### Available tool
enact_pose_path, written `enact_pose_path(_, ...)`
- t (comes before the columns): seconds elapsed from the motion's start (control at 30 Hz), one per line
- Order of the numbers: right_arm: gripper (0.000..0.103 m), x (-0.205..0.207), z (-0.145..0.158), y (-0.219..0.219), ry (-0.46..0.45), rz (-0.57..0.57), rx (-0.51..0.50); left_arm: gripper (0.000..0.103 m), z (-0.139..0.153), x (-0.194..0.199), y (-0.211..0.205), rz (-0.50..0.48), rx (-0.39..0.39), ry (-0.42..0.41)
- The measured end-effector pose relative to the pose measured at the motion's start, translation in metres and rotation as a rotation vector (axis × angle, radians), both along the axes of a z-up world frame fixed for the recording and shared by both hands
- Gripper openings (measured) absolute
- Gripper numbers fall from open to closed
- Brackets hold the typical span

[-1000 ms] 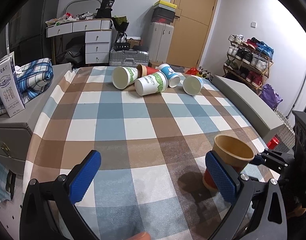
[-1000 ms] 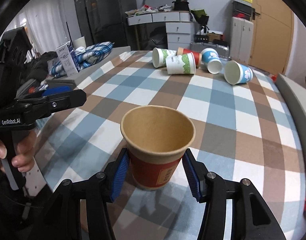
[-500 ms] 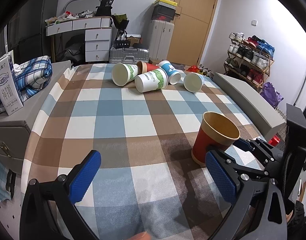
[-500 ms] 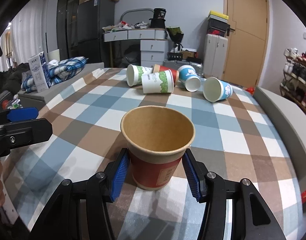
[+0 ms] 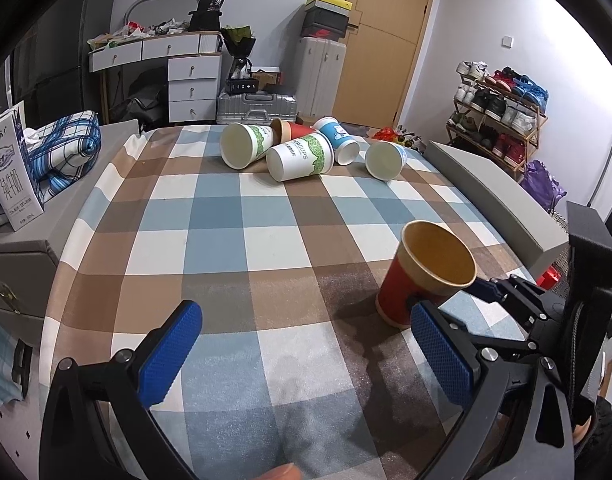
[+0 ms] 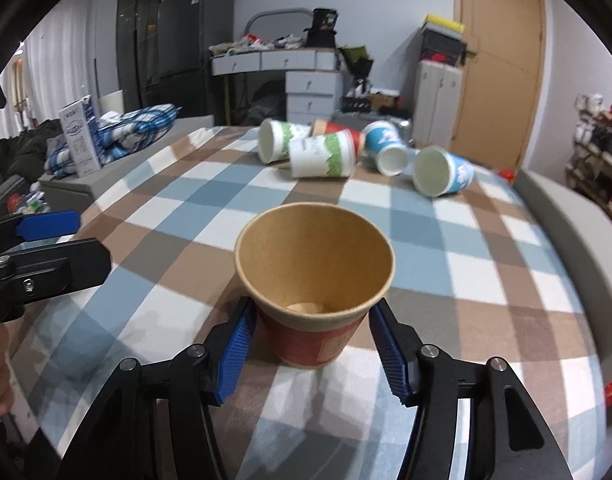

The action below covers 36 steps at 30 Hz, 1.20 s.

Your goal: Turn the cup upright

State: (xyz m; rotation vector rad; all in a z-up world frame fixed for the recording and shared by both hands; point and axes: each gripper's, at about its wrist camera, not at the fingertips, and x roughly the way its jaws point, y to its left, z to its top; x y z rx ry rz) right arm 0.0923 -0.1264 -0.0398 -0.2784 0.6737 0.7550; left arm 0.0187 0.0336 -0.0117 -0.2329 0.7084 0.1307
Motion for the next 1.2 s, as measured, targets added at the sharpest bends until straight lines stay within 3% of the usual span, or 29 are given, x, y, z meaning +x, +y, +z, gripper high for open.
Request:
enact_pose_path(0.03, 0.064, 0.000, 0.000, 0.000, 0.009, 0.010, 0.002, 0.102, 0.001, 0.000, -0.001, -0.002, 0.003, -0.002)
enact_pose_path(0.1, 0.088, -0.003, 0.002, -0.002, 0.004, 0.017, 0.012, 0.102, 0.001, 0.000, -0.001, -0.005, 0.004, -0.004)
enact_pose_path(0.17, 0.098, -0.007, 0.009, -0.008, -0.013, 0.029, 0.033, 0.101, 0.002, -0.001, -0.002, -0.009, 0.004, -0.006)
enact_pose_path(0.27, 0.101, -0.011, 0.020, -0.020, -0.042, 0.030, 0.059, 0.101, 0.004, -0.003, -0.003, -0.018, 0.003, -0.016)
enact_pose_path(0.7, 0.103, -0.022, 0.065, -0.088, -0.101, 0.053, 0.316, 0.102, 0.007, -0.003, -0.018, -0.075, 0.034, -0.042)
enact_pose_path(1.2, 0.103, -0.020, 0.065, -0.092, -0.105, 0.055, 0.336, 0.102, 0.008, -0.004, -0.021, -0.081, 0.043, -0.052)
